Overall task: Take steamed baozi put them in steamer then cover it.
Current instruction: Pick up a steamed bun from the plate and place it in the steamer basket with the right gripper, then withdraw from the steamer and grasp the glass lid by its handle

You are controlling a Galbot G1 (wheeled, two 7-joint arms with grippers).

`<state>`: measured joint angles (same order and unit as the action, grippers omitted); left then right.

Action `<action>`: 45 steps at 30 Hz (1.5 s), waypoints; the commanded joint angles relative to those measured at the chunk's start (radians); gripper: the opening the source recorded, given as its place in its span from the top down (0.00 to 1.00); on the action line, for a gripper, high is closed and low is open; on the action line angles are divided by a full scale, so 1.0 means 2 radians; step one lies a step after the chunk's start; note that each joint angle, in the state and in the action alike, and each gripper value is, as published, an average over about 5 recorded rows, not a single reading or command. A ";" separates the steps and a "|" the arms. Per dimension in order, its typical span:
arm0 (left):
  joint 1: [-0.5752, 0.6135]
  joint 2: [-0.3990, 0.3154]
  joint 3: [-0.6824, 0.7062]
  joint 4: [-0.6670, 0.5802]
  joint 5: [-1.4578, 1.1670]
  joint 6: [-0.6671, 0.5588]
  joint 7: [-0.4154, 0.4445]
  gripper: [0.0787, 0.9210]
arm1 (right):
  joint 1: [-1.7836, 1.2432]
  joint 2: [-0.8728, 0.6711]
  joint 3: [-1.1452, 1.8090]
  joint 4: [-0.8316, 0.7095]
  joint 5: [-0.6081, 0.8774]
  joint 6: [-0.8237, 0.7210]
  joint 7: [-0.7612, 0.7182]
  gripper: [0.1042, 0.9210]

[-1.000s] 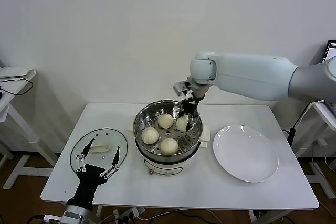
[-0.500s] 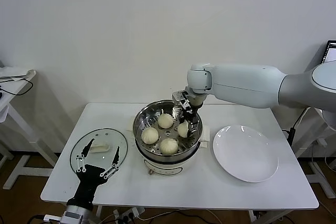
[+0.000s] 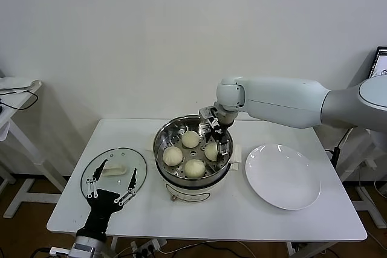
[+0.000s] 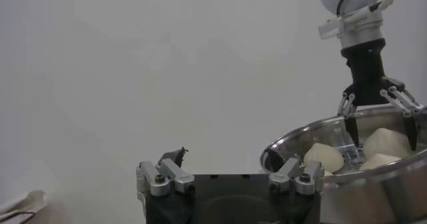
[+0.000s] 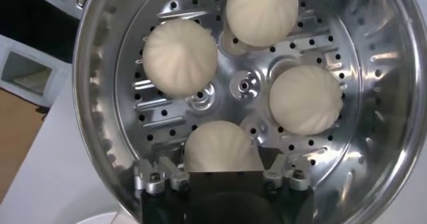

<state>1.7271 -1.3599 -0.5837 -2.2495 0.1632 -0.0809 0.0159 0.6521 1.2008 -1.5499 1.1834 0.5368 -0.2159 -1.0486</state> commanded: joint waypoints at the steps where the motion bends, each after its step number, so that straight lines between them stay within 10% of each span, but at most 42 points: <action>1: -0.001 0.001 -0.001 -0.002 0.000 0.001 0.000 0.12 | 0.003 -0.022 0.023 0.019 0.000 0.004 0.000 0.12; 8: -0.007 0.005 -0.004 -0.004 0.001 0.001 0.000 0.12 | -0.014 -0.090 0.134 0.065 0.032 0.053 0.041 0.12; 23: -0.032 0.012 -0.007 0.022 0.053 -0.002 -0.012 0.12 | -0.237 -0.243 0.366 0.128 0.076 0.211 0.590 0.12; 45: -0.078 0.036 -0.030 0.198 0.321 -0.038 -0.075 0.12 | -0.896 -0.136 0.973 0.190 0.021 0.228 0.605 0.12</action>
<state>1.6051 -1.2967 -0.6354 -2.0450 0.5146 -0.1159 -0.0827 -0.6175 0.8098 -0.0558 1.5054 0.6159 0.1925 0.1097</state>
